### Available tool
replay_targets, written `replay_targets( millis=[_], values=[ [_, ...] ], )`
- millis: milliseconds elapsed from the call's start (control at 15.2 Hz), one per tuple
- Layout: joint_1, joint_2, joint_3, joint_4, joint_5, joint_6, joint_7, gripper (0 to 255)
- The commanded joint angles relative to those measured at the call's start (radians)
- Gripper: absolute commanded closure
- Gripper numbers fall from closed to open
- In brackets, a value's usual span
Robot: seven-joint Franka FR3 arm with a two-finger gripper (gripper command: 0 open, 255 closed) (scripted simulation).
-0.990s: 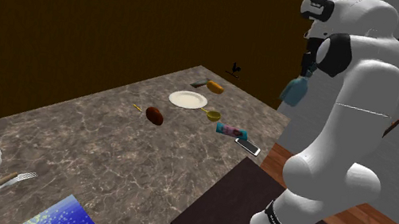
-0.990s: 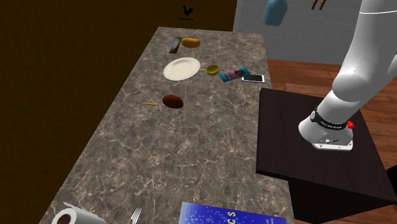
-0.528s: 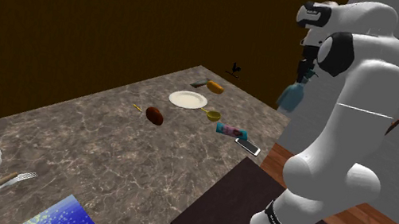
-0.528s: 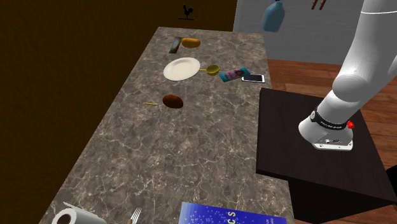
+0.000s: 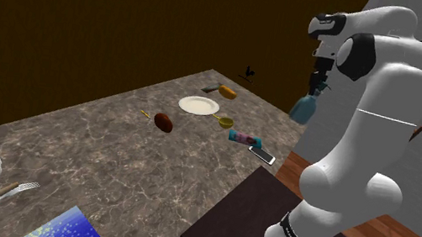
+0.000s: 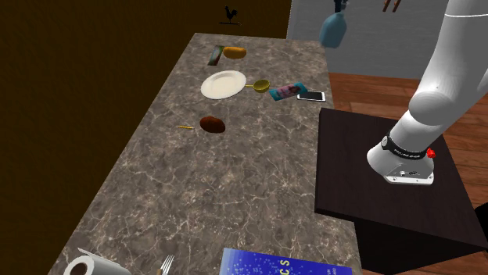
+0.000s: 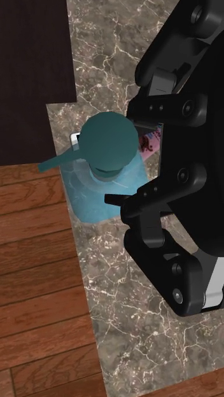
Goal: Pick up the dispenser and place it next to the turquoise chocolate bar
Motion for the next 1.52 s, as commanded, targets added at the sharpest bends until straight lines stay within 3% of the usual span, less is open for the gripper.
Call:
replay_targets(
  millis=[0, 1452],
  values=[
    [0.002, -0.003, 0.001, -0.03, 0.0, 0.028, 0.004, 255],
    [0.002, 0.056, 0.013, -0.245, 0.02, 0.297, 0.021, 255]
  ],
)
